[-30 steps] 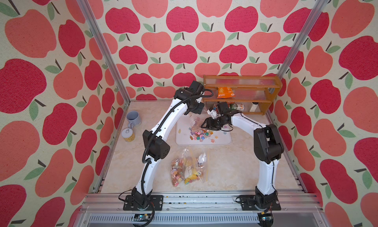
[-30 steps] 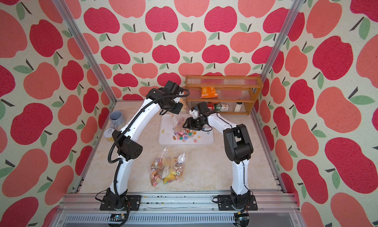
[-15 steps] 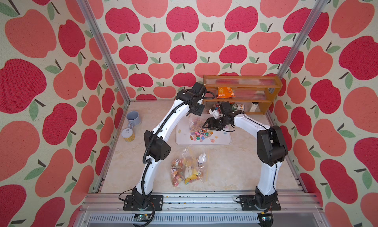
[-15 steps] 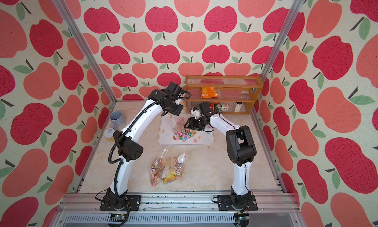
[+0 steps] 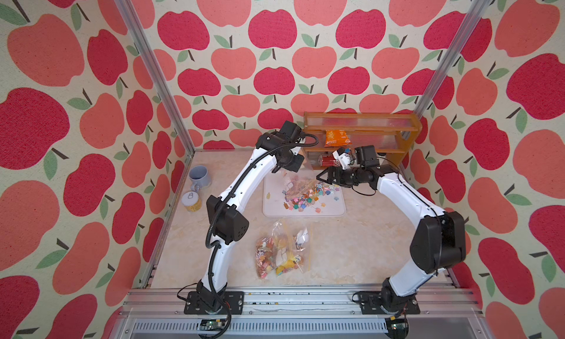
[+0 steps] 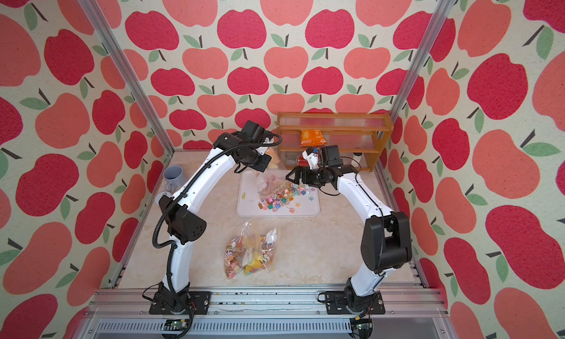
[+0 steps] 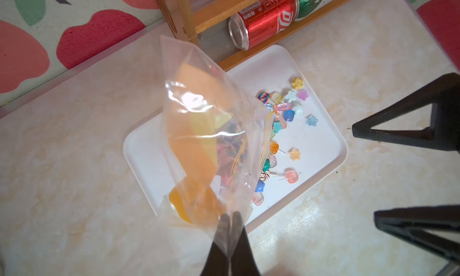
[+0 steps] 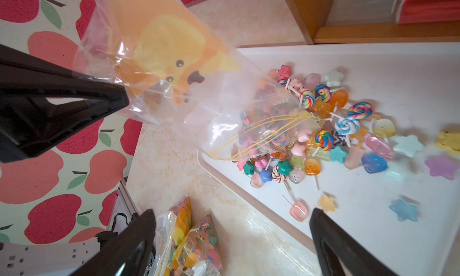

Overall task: Pour candies out of the ziploc bag
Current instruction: 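Pour the candies out of the ziploc bag onto the tray, then place the ziploc bag at the center of the board.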

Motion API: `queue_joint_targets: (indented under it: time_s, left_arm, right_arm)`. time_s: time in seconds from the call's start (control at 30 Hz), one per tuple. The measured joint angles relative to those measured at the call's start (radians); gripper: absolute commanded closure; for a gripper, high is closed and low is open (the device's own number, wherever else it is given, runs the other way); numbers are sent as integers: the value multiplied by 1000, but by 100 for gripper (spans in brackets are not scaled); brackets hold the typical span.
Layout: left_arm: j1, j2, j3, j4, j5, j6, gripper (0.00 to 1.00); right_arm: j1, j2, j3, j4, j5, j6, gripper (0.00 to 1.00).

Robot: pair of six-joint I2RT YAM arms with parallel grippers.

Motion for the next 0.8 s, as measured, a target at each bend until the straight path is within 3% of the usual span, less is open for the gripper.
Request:
queue_joint_targets:
  time_s: [0.2,0.43,0.8]
  left_arm:
    - [33,-132,-100,89,182,-22,100]
    - [30,-243,-244,180,362,-55,100]
    - [28,-364,-420,279,454,-105,100]
  right_arm:
    - [-72,-109,-123,124,-51,5,1]
    - [-79,-117,-232,282,-114,60,1]
    - [-90,-115,-310,549,-224,235,5]
